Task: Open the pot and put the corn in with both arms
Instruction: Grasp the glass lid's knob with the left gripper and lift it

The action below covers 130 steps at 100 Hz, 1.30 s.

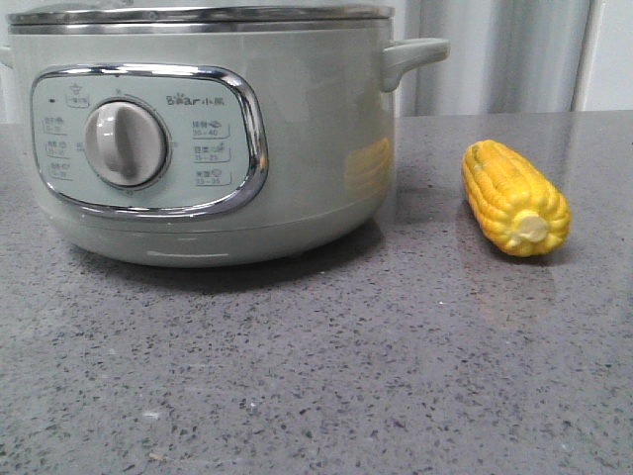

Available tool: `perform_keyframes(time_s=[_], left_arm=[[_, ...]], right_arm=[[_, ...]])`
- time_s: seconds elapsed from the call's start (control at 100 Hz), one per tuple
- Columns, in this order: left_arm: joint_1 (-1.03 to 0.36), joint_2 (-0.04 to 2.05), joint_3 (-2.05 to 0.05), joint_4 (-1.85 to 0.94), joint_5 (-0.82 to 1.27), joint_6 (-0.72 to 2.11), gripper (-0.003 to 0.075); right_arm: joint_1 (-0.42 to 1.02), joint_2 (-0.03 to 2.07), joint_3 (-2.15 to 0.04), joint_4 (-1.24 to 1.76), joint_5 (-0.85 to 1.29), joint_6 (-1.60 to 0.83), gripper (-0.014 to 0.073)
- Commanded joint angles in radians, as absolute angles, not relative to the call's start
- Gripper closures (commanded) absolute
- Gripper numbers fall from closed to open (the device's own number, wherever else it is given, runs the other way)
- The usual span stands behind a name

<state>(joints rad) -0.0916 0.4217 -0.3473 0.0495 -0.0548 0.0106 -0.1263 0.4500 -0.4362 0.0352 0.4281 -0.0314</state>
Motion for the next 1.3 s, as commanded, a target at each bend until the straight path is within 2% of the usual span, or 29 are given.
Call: perform_keyframes(time_s=[0.0,0.13,0.2,0.51,0.71,1.05,1.29], left_arm=[[-0.1,0.455,-0.384,0.046,-0.194,0.0,0.0627],[-0.1,0.483,-0.384,0.046,-0.267,0.0,0.0342],[-0.1,0.499,-0.384,0.044,-0.301,0.0,0.0264],[-0.139,0.613,-0.456,0.103,-0.335,-0.13,0.0259],[-0.28,0.757,-0.556,0.114,-0.351,-0.13,0.0259],[-0.514,1.04,-0.714,0.114,-0.395,-0.13,0.0259],[-0.602,1.204,-0.819,0.114,-0.405,-0.13,0.0259]], right_arm=[[-0.129,0.468,-0.469,0.043,0.373,-0.035,0.0667],[-0.129,0.468,-0.469,0.043,0.375,-0.035,0.0667],[-0.129,0.468,-0.469,0.043,0.375,-0.035,0.0667],[-0.129,0.468,-0.455,0.043,0.346,-0.035,0.0667],[-0.129,0.468,-0.414,0.043,0.276,-0.035,0.0667],[-0.129,0.468,-0.414,0.044,0.276,-0.035,0.0667],[-0.129,0.468,-0.414,0.044,0.276,-0.035,0.0667]])
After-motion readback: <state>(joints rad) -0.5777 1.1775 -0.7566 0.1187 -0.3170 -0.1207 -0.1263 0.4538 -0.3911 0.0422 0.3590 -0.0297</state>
